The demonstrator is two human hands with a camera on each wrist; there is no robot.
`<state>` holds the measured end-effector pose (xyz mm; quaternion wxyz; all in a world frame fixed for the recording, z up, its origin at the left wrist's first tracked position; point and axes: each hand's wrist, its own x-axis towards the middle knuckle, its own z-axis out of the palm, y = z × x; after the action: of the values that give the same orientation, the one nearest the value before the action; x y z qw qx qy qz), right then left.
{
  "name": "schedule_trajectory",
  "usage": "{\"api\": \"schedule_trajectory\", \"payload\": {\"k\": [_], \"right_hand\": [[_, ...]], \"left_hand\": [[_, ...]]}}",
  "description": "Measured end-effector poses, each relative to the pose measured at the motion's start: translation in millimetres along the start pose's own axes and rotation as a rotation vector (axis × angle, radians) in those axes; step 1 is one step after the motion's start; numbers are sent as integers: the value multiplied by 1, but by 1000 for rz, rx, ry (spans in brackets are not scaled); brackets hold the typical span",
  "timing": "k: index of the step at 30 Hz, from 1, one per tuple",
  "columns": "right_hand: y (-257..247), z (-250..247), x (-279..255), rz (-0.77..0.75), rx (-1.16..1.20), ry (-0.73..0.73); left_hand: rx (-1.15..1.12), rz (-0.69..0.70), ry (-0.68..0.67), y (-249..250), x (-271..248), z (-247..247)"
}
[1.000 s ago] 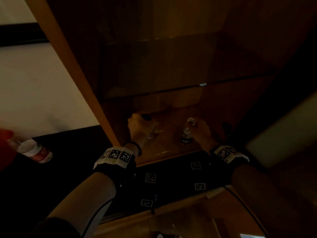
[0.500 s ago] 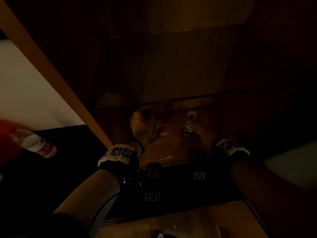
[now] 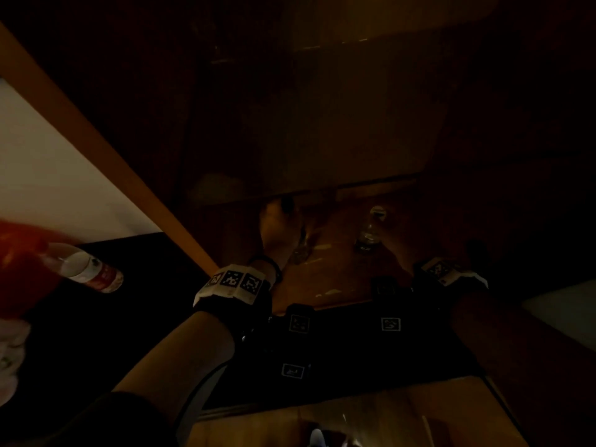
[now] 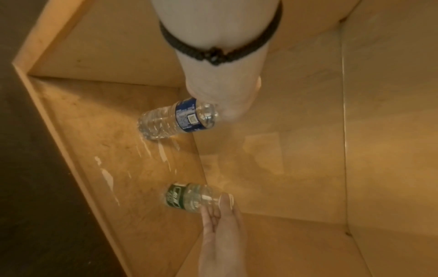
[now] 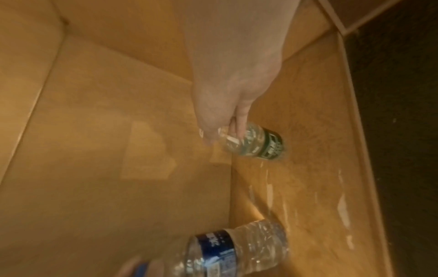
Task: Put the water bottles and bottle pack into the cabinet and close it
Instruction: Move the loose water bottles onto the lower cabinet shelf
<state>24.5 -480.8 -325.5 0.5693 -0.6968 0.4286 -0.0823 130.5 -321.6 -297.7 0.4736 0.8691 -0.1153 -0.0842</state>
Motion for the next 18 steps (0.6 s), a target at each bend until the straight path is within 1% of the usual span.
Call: {"api": "schedule_trajectory", "payload": {"k": [1,2,5,7,10,11,13,14,17,18], "right_hand": [[1,3,3,21,36,24],[2,3,1,54,50,12],[8,4,-6,116,113,-59],[7,7,-12,120,86,-79],[7,16,-22,145,67,-88],[9,20,-25,141,78,-90],[13,27,-37,191,89,-108],[15,32,-45,221,80,-127],[23,51,-69,272,-5,-245],[25,59,-79,289,-37,-277]], "left_hand": [[7,19,-11,-1,-1,-1],[18,25,-30,-2,-1,-3],[54,17,-94,-4,-3,-9],[18,27,-158,-4,-9,-13],[-103,0,-257,-4,-19,-20],[-118,1,-290,-7,-21,-22],[-122,-14,-357,-14,-25,-27],[-146,-30,-401,-15,-30,-33],[-298,-74,-553,-22,-44,-55],[-278,-84,-621,-27,-48,-65]]}}
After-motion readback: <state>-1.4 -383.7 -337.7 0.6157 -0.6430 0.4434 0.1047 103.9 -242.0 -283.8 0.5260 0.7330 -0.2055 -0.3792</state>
